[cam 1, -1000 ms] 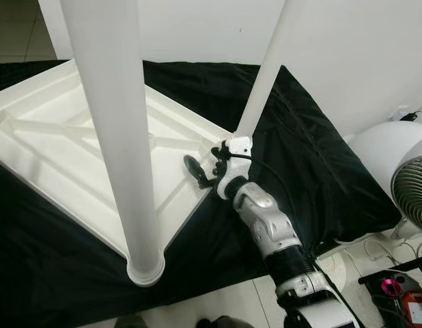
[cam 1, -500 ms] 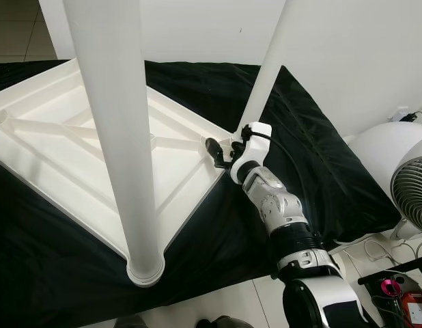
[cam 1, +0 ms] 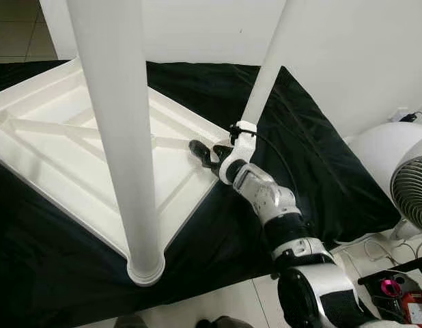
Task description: Building children table
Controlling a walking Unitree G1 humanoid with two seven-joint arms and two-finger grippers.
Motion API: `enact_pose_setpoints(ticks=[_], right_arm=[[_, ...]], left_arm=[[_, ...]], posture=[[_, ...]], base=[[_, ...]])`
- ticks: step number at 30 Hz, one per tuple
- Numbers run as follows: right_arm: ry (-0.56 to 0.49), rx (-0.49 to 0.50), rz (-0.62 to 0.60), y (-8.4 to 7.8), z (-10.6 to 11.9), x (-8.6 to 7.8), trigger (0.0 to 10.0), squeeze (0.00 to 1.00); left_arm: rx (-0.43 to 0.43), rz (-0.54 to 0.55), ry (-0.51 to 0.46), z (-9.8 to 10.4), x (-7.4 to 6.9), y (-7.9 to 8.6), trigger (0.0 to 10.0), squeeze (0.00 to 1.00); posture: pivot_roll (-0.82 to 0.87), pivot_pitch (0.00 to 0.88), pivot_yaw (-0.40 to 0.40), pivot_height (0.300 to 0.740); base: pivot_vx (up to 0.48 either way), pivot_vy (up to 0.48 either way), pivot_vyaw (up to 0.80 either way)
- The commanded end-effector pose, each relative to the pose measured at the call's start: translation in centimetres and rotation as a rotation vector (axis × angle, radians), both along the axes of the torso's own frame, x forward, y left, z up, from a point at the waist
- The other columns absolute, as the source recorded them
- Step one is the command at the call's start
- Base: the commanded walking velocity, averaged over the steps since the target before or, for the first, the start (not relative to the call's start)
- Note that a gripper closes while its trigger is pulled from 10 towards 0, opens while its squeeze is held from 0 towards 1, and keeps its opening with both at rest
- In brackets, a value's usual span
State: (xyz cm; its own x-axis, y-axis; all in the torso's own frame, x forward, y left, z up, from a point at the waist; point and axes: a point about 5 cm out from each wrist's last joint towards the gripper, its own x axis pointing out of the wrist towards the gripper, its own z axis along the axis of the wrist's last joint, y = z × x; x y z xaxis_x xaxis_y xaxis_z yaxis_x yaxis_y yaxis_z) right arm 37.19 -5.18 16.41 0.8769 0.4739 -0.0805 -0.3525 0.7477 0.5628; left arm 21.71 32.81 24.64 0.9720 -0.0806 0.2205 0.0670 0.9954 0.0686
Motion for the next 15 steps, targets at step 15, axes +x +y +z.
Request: enact_pose_setpoints(ticks=[15], right_arm=[[0.354, 0.364, -0.157, -1.9, -2.8, 0.4, 10.0, 0.00]], left_arm=[[-0.003, -0.007, -0.016, 0.1, 0.0, -0.4, 10.0, 0.00]], posture=[[0.12, 0.089, -0.111, 0.740]], base=[[0.000, 0.000, 0.00]])
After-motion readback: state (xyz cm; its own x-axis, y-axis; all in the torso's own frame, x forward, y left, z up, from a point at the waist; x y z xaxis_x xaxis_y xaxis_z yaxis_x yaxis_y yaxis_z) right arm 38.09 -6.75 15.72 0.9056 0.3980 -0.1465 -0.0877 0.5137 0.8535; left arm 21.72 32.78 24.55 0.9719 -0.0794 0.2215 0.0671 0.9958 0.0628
